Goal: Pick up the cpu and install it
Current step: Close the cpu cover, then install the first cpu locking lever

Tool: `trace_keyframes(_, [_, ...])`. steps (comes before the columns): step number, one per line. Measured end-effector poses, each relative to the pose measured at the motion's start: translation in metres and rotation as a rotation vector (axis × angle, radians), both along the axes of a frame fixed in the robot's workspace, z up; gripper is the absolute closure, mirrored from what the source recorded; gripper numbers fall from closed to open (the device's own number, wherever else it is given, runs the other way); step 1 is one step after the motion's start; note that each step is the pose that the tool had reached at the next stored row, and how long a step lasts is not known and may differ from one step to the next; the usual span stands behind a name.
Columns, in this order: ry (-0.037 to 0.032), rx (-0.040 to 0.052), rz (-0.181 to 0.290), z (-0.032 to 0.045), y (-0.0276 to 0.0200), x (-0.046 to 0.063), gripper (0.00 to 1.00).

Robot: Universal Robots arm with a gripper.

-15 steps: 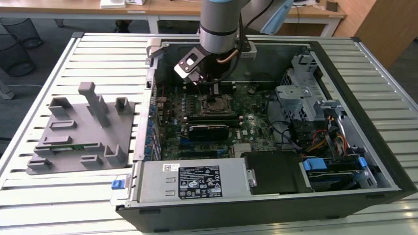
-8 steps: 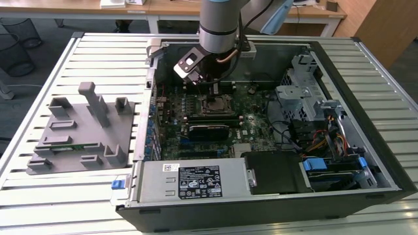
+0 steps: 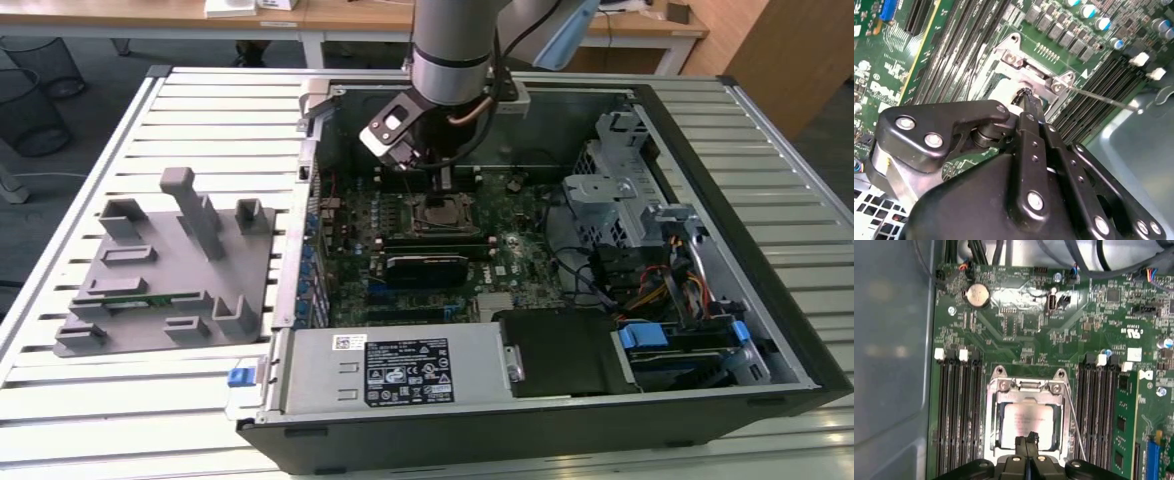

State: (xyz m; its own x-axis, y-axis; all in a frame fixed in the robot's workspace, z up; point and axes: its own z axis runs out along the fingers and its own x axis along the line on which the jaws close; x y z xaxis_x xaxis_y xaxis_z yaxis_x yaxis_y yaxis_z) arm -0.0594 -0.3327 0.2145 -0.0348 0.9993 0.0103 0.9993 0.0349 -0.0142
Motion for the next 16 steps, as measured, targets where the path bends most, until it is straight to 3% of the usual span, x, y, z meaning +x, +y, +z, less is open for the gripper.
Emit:
trace_keyframes(8, [0.0007,-0.0002,0.0,-0.0005,-0.0005,0.0094,0.89])
trace_keyframes(16, [0.0007,0.0,0.0,0.003,-0.0005,0.0097,0.89])
